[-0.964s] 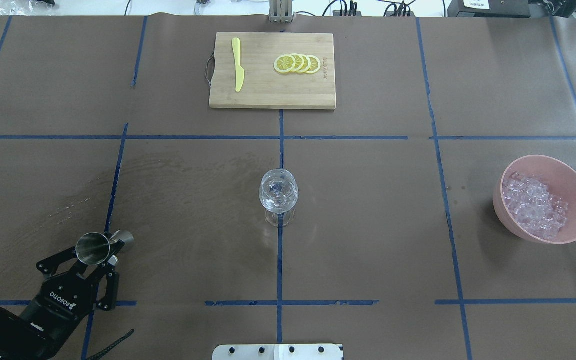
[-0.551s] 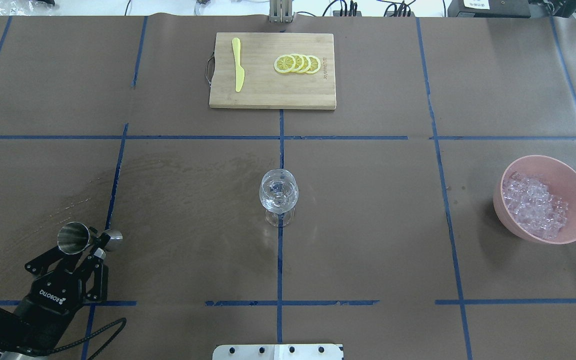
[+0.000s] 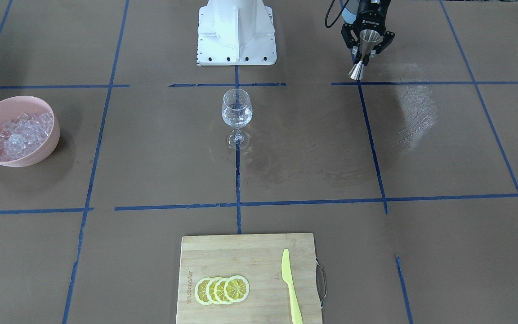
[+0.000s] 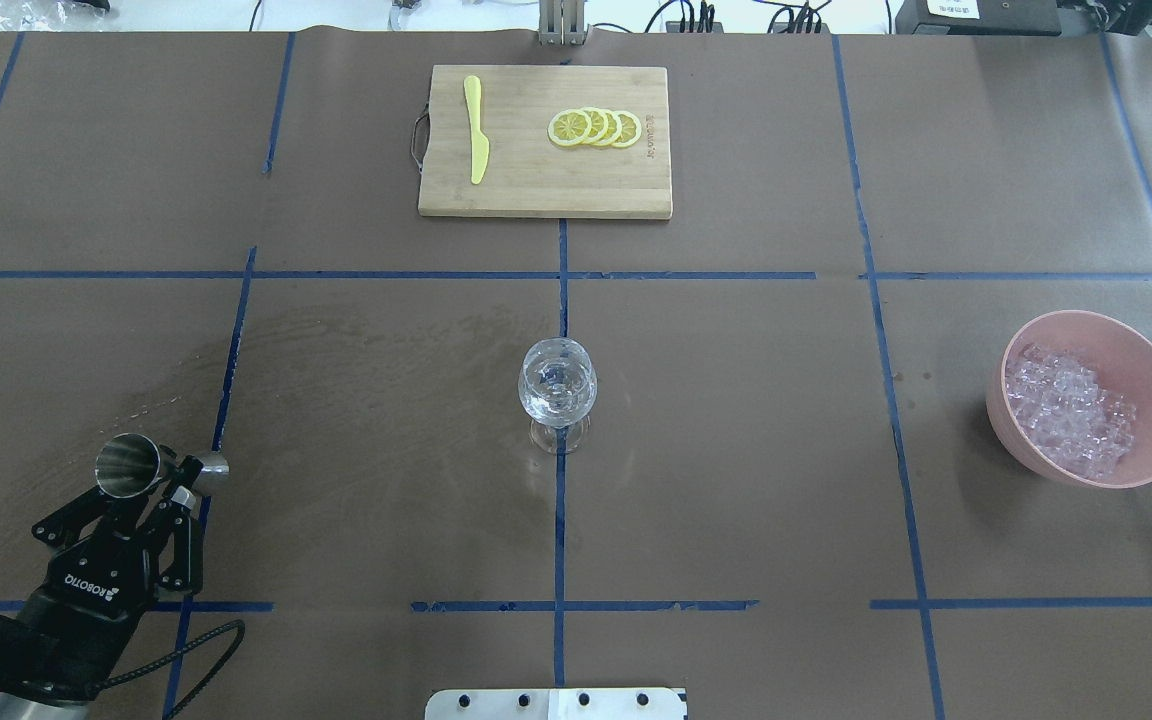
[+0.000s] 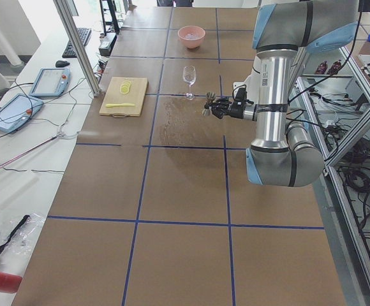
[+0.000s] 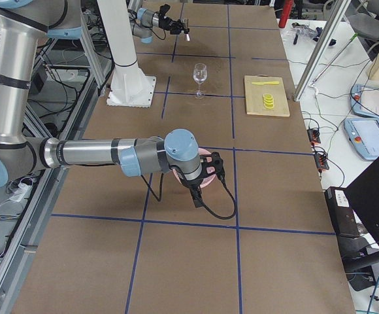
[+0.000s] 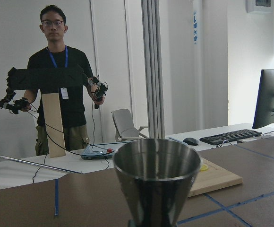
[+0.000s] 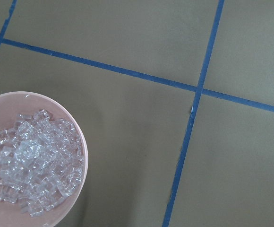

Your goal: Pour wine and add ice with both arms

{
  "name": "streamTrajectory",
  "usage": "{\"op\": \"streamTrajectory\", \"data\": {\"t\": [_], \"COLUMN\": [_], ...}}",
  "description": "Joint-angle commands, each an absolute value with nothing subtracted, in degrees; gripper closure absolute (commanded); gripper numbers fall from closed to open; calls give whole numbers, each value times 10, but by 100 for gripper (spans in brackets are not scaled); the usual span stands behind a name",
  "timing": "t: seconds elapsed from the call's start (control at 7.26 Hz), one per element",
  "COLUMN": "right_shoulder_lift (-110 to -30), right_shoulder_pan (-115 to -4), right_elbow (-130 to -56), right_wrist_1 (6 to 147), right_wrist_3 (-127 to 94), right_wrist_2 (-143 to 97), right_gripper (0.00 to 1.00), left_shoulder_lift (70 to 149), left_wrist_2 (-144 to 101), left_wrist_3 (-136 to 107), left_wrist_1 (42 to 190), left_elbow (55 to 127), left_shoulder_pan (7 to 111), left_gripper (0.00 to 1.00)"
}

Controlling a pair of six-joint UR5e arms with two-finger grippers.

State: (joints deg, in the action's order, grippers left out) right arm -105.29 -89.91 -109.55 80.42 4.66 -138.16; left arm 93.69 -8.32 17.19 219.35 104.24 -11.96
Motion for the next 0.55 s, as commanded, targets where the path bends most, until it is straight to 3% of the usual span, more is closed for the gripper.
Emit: {"op": "streamTrajectory", "data": {"t": [0.0,0.41], "right_shoulder_lift": [-1053,-1053], "right_shoulder_pan": [-899,-899], "right_elbow": [-1096,-1095], "right_wrist_1": [804,804], "right_wrist_3": [47,46], "right_wrist_2": [-1382,-1382], "right_gripper": [0,0], "left_shoulder_lift": [988,1107], "left_wrist_2": [-21,-8], "left_wrist_3": [197,402], "left_wrist_1": [2177,2138], "left_elbow": [1035,1035], "left_shoulder_pan": [-111,-66], "left_gripper": [100,100]}}
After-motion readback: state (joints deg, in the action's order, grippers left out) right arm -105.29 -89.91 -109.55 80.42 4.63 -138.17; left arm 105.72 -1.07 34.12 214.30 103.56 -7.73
